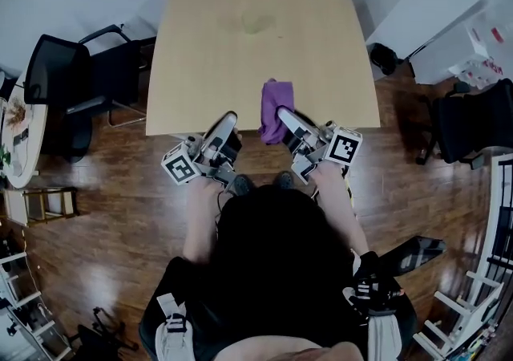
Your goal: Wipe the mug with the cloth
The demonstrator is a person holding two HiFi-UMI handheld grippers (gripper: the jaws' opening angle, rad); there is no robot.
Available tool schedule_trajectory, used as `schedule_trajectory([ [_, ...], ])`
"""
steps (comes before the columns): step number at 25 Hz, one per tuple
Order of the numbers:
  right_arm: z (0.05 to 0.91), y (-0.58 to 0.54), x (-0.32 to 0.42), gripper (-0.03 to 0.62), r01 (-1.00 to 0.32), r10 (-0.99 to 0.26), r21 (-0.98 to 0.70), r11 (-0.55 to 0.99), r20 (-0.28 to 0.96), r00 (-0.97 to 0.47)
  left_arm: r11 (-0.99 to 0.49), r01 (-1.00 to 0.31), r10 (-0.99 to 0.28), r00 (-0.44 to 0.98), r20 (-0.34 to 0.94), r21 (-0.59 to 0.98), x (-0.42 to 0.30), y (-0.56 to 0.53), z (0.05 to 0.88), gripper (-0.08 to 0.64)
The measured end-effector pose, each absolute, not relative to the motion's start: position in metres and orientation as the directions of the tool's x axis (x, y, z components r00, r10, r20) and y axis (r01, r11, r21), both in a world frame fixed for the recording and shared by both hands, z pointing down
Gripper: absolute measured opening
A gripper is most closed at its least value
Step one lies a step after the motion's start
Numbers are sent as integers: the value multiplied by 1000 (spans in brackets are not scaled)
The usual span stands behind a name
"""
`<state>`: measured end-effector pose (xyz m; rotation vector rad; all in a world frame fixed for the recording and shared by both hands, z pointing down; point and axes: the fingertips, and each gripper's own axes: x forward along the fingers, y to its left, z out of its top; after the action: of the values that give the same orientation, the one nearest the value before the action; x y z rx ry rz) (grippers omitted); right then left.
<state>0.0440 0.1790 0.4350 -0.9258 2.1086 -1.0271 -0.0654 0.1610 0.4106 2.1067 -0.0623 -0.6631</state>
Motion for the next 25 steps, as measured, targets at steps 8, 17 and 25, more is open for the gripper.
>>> schedule_trajectory([
  [8, 448, 188, 53, 66, -264, -804, -866, 425, -227, -549, -589, 181, -276, 871, -407, 788, -55, 163, 423, 3],
  [17, 442, 181, 48, 66, -274, -783, -848, 454, -233, -576, -583, 147, -298, 876, -379, 799, -57, 161, 422, 3],
  [25, 440, 182, 47, 66, -287, -772, -831, 476, -239, -590, -573, 146, -304, 876, -374, 806, -54, 158, 426, 3],
])
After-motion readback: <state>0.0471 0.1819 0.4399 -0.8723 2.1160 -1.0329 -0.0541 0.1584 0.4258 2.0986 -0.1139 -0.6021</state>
